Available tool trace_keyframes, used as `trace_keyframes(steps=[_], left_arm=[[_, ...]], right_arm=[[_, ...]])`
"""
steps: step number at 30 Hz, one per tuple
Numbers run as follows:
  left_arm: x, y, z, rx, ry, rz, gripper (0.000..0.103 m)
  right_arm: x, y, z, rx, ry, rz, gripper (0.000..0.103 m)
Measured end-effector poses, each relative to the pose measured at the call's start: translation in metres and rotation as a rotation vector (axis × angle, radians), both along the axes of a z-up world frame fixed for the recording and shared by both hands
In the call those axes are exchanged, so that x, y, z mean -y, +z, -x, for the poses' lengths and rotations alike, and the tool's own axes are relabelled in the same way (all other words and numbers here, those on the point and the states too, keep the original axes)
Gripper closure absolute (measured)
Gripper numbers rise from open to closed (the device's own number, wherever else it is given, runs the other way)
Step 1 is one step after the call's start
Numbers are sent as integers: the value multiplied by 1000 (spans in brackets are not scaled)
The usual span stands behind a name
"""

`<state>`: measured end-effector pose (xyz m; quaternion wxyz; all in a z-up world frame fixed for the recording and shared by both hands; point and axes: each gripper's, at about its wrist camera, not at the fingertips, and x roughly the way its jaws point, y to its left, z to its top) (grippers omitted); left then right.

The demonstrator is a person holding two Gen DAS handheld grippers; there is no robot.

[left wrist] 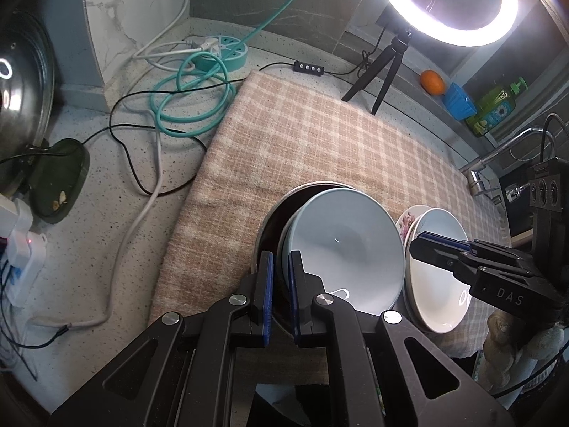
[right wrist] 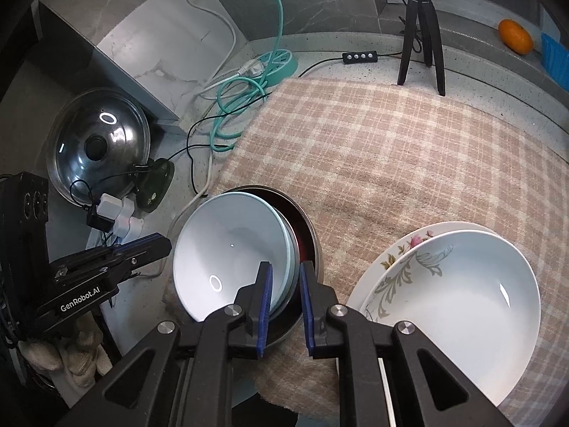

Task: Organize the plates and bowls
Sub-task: 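Lower the pale blue bowl into the steel bowl with both grippers, then open both grippers to release the pale blue bowl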

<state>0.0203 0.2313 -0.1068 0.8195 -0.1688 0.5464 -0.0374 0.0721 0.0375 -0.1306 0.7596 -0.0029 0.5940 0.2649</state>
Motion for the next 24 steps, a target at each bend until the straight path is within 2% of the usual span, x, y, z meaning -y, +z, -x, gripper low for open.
trace_keyframes(steps=[8,15,18,24], left_arm=[[-5,8,5,35,17,-29,96],[-25,9,12,49,95,-5,96],[-34,8,16,56,126,-1,91],[-44,3,23,58,164,4,91]], right_arm=[[5,10,2,70,-3,15,88],[23,13,-1,122,-55,19,88],[31,13,-3,119,-65,-6,88],[33,14,-1,137,-35,8,87]])
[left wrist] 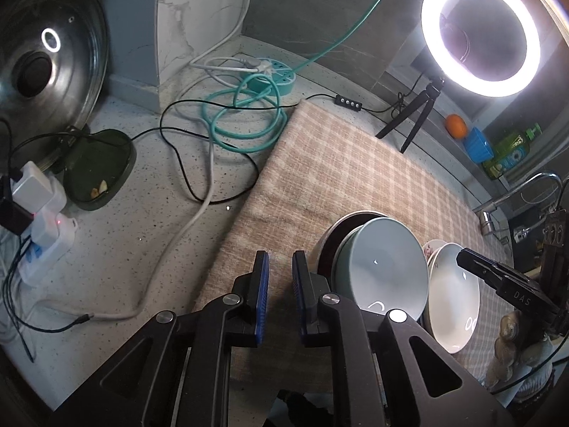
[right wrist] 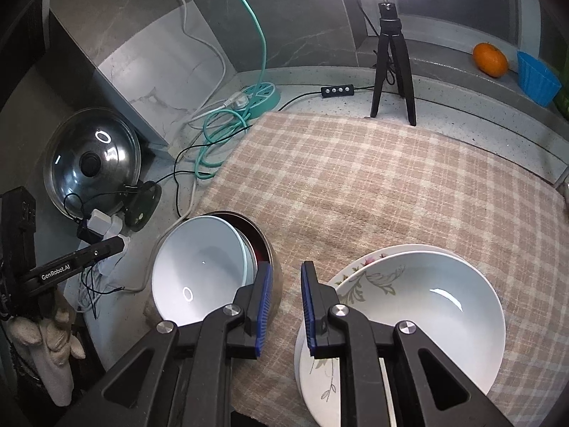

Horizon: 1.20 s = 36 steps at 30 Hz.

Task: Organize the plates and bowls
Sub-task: 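Open both grippers to release the pale blue bowl, then close both grippers on the rim of the nested bowl stack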

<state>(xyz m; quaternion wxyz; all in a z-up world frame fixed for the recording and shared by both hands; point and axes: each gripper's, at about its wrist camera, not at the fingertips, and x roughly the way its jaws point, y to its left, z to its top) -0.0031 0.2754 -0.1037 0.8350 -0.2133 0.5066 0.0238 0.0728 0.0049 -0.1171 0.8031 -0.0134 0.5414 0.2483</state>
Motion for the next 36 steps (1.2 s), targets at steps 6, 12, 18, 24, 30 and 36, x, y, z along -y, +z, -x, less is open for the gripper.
trace_keyframes(steps=[6,12,18,24,30,36], left_arm=[[2,-2,5,10,5,31,82],[7,-6,6,21,0,55,82],[15,-15,2,5,-30,41,82],[20,-26,-1,-15,-44,42,82],[24,-33,-3,-29,-56,50,88],[27,-37,-7,-34,-69,51,92]], right_arm=[[3,1,4,13,1,15,69],[5,2,9,47,-21,12,68],[-2,-10,10,25,-25,21,68],[-12,-25,11,-21,-14,22,71],[-13,-36,6,-55,-34,21,79],[-13,-42,2,-85,-38,5,84]])
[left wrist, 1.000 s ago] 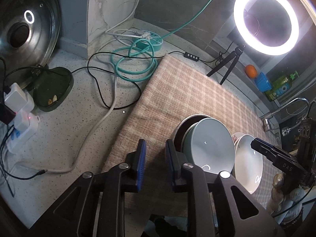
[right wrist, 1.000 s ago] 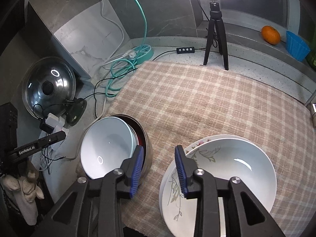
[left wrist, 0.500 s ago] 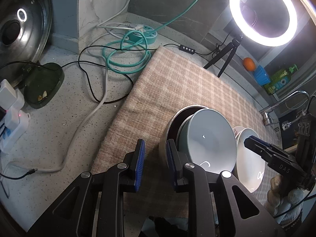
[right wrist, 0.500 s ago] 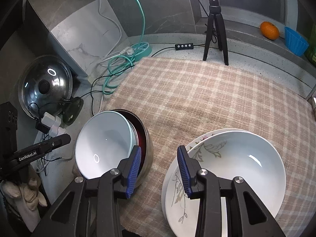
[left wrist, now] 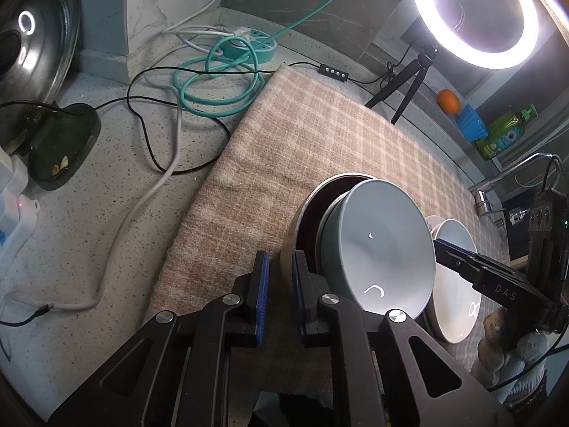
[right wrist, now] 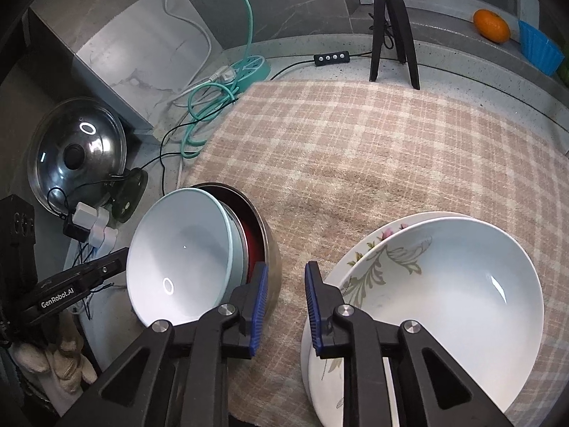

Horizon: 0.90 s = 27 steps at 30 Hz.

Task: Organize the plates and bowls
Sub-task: 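Close both grippers on the rim of the nested bowl stack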

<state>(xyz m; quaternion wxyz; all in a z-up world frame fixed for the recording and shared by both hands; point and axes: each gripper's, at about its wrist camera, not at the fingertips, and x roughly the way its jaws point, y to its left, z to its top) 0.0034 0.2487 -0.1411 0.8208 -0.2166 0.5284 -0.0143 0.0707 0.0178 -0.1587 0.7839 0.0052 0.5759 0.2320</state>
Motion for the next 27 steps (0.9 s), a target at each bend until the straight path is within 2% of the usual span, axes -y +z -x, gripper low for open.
trace_keyframes(steps=[13,27], left_arm=[[10,-4,-4,-16,-42,-11,97],[11,-5,-4,-18,-34,-6,97]], right_arm=[[-8,-9,0,-54,8,-23,95],[-13,-9,1,-47,2,7,95]])
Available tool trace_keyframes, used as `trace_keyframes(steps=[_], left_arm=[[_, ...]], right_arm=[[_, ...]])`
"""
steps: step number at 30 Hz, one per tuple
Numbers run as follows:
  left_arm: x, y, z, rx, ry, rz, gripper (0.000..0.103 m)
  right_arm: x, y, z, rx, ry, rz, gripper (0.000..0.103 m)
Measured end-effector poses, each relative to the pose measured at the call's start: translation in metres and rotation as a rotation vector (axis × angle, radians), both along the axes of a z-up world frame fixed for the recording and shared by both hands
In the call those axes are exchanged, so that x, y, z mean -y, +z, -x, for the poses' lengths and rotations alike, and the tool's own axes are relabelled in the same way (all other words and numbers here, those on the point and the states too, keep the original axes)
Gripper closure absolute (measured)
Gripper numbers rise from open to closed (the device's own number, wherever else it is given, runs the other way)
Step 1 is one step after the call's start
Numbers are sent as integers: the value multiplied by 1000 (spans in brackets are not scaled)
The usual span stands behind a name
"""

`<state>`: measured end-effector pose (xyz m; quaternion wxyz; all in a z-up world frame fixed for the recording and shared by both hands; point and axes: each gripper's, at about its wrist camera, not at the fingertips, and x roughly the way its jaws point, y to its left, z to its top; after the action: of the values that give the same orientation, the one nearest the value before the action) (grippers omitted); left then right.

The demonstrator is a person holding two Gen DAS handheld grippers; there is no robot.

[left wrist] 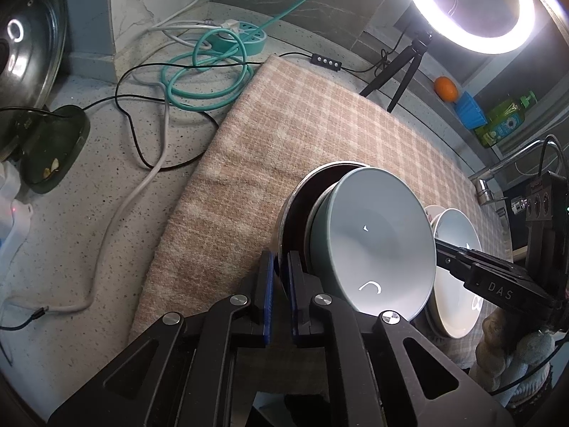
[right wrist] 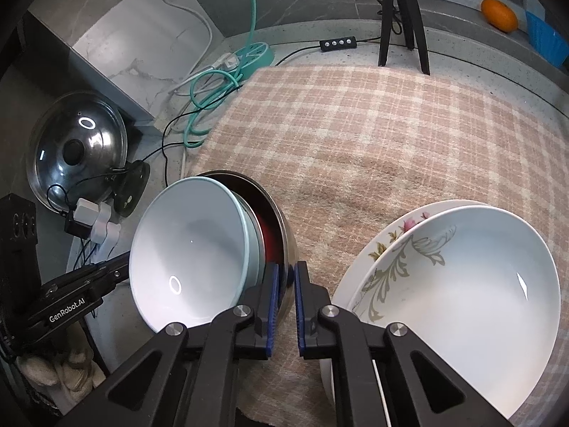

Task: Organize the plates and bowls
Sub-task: 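Close both grippers on the rim of the nested bowl stack, then lift the nested bowl stack and carry it over the floral plates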

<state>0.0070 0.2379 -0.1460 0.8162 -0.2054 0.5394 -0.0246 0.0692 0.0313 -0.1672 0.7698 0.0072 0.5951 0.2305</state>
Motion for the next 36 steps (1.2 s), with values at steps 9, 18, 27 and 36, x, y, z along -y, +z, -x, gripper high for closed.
trace_keyframes(steps=[9,18,27,36], left_arm=[[-1,1,0,3,6,1,97],[0,12,1,27,6,-1,97],[5,23,-1,55,3,-1,97],[20,46,-9,109,-27,0,97]], right_arm=[[-2,1,1,0,-5,10,95],[2,5,2,-9,-26,-7,95],[11,18,0,12,-48,-32,95],[26,39,-1,48,-76,-42,95]])
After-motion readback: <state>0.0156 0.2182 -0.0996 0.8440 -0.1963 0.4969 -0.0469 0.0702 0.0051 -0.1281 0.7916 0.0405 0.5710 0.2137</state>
